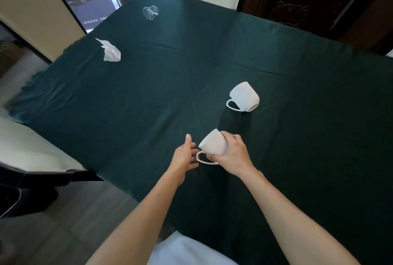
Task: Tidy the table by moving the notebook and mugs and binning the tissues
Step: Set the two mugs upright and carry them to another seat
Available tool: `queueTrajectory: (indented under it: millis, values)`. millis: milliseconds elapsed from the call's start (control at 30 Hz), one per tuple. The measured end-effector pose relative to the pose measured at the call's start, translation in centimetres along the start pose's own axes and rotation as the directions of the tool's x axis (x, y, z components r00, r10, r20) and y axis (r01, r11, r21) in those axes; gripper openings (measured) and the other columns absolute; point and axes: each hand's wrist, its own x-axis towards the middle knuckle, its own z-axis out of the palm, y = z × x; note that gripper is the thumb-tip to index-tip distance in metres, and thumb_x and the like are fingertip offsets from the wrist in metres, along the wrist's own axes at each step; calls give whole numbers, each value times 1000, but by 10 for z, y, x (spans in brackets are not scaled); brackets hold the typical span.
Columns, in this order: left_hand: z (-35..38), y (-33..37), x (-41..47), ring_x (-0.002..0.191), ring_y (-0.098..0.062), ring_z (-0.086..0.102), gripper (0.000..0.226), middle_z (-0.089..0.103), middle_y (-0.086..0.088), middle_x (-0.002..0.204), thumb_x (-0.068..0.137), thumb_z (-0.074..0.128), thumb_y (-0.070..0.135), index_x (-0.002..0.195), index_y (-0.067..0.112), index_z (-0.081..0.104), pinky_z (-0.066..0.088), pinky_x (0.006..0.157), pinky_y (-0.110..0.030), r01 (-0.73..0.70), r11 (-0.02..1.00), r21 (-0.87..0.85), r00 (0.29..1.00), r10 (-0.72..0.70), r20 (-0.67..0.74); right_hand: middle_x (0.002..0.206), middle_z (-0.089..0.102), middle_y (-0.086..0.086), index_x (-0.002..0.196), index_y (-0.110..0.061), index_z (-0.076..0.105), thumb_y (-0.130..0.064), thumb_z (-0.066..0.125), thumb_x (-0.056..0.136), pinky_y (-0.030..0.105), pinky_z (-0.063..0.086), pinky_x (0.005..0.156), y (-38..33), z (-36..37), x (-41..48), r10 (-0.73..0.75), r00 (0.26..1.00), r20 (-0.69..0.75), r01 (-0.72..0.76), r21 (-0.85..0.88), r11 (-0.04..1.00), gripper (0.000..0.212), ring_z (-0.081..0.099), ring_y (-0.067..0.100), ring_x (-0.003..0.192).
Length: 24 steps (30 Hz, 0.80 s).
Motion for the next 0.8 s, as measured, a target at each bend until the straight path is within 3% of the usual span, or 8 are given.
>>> queueTrajectory:
  millis: [133, 200, 300, 500, 633, 800]
  values:
    - [-21, 15, -11, 90, -24, 80, 62, 80, 1, 111, 104, 32, 63, 123, 17, 69, 61, 88, -42, -74, 996, 57, 997, 72, 38, 131, 63, -4, 140, -28, 52, -57, 87, 59, 33, 48, 98, -8, 5, -11, -42, 998, 47, 39, 63, 997, 93, 52, 18, 122]
    - [-29, 19, -18, 85, -24, 81, 60, 81, 8, 108, 104, 32, 64, 120, 23, 73, 60, 80, -39, -137, 985, 102, 990, 133, 47, 131, 65, -6, 141, -27, 49, -50, 90, 61, 36, 52, 100, -14, 8, -14, -59, 995, 77, 50, 109, 993, 92, 57, 17, 120]
    - [-38, 18, -24, 85, -27, 81, 54, 76, 8, 119, 103, 35, 63, 122, 25, 70, 60, 74, -37, -201, 973, 113, 978, 193, 80, 130, 60, -5, 139, -27, 50, -34, 94, 64, 35, 50, 102, -21, 12, -16, -96, 993, 62, 86, 147, 985, 87, 55, 12, 117]
    - [-44, 13, -18, 89, -23, 81, 56, 64, 5, 133, 101, 40, 66, 132, 22, 55, 66, 80, -41, -186, 968, 166, 972, 156, 176, 131, 63, -3, 141, -25, 51, -27, 91, 68, 27, 46, 95, -29, 17, -16, -64, 996, 63, 58, 87, 995, 83, 59, 17, 118]
    - [-49, 18, -11, 91, -25, 80, 59, 59, 0, 140, 101, 35, 68, 132, 22, 56, 66, 77, -38, -172, 967, 189, 965, 126, 231, 129, 66, -3, 142, -24, 49, -26, 90, 70, 31, 51, 93, -31, 18, -17, -27, 999, 47, 25, 45, 999, 82, 62, 20, 115]
    - [-53, 23, -4, 94, -26, 79, 64, 56, -1, 144, 99, 31, 71, 140, 23, 44, 67, 74, -37, -106, 964, 243, 968, 44, 246, 126, 68, -5, 139, -28, 50, -23, 91, 68, 30, 51, 90, -40, 20, -14, -20, 999, 48, 21, -33, 999, 81, 63, 18, 112]
